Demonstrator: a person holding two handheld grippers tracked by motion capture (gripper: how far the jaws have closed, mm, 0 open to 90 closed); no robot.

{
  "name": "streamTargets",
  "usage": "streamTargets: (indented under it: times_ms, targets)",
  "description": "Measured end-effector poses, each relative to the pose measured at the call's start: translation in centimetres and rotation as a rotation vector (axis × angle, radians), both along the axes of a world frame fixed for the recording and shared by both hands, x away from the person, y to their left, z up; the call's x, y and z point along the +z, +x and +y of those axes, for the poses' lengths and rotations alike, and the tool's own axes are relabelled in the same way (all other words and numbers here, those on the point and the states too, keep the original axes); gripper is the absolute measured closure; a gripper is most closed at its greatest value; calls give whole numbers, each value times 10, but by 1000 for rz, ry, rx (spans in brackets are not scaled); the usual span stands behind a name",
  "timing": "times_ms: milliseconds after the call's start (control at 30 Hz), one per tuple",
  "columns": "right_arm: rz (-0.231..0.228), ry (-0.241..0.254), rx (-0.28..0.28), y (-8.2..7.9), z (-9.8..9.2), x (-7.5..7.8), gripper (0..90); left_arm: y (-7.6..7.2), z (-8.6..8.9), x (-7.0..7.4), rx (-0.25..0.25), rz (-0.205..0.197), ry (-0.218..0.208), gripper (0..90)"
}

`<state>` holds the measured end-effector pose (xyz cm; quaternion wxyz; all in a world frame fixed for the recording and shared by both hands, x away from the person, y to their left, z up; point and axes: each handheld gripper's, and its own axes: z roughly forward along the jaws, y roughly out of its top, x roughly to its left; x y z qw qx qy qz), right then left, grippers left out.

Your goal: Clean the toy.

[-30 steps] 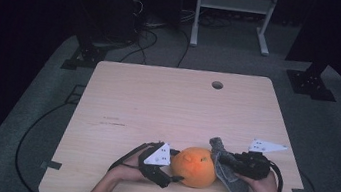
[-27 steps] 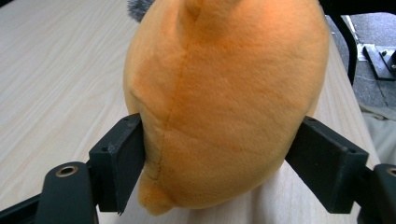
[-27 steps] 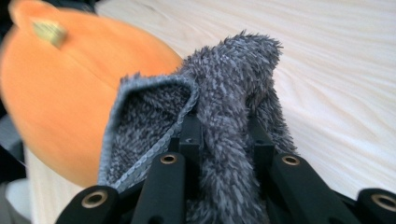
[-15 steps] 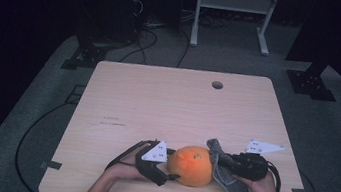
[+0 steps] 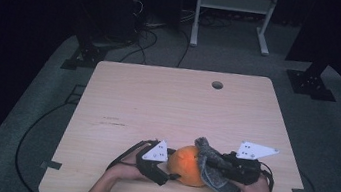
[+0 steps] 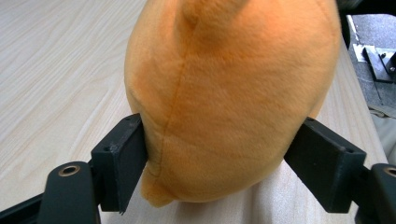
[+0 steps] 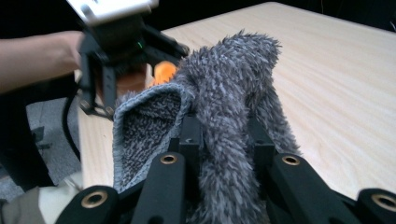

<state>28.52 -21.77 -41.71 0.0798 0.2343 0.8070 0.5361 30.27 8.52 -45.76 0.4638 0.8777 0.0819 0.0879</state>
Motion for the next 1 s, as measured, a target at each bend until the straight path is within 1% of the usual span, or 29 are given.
streamTargets:
  times_ms: [33,67,100,133,200,233,267,300,367,433,467,500,600,633,667,733,767,800,833,867,900,933,1000]
  targets:
    - [0,0,0,0,0,0,730,0,0,0,4,3,-13,234]
    - [17,19,-5,3,-5,-4,730,0,-1,1,5,6,-27,240]
    - [29,19,-23,6,-11,-6,730,0,-2,2,10,10,-32,244]
    - [45,11,-52,8,-17,-9,730,0,-3,2,14,14,-39,244]
    - [83,-7,-95,13,-30,-17,730,0,-2,1,15,16,-41,244]
    - [89,-41,-133,14,-37,-19,730,1,-2,1,18,20,-43,253]
    - [89,-41,-133,14,-37,-19,730,1,-1,1,24,25,-53,253]
    - [80,-31,-134,14,-38,-17,730,2,-1,2,33,30,-72,269]
    - [44,16,-133,12,-37,-7,729,2,-1,6,52,26,-108,305]
    - [3,53,-116,6,-31,5,729,0,-6,11,70,-2,-129,323]
    - [-25,58,-111,2,-26,11,729,-1,-8,13,76,-14,-134,328]
    - [-44,60,-96,-1,-22,16,729,-2,-11,13,77,-20,-143,331]
    - [-91,54,-59,-9,-5,27,729,-6,-18,13,69,-39,-128,332]
    - [-117,19,-56,-12,5,30,730,-7,-18,13,70,-45,-127,332]
    - [-117,19,-56,-12,5,30,730,-7,-19,12,71,-46,-124,332]
    - [-125,-32,-48,-11,11,27,730,-7,-17,11,75,-41,-125,332]
    - [-112,-38,-49,-7,8,19,733,-6,-17,10,75,-37,-122,326]
    - [-93,-23,-49,-4,5,15,733,-6,-16,9,74,-33,-126,310]
    - [-93,-23,-49,-4,5,15,733,-6,-16,8,70,-28,-133,310]
    - [-76,-9,-52,-3,2,12,733,-4,-16,7,71,-23,-135,276]
    - [-68,-4,-53,-3,0,10,733,-3,-17,7,75,-9,-146,232]
    - [-66,-6,-57,-3,-1,9,733,-1,-17,6,85,11,-152,185]
    - [-66,-5,-62,-3,-3,9,733,3,-18,3,89,46,-147,121]
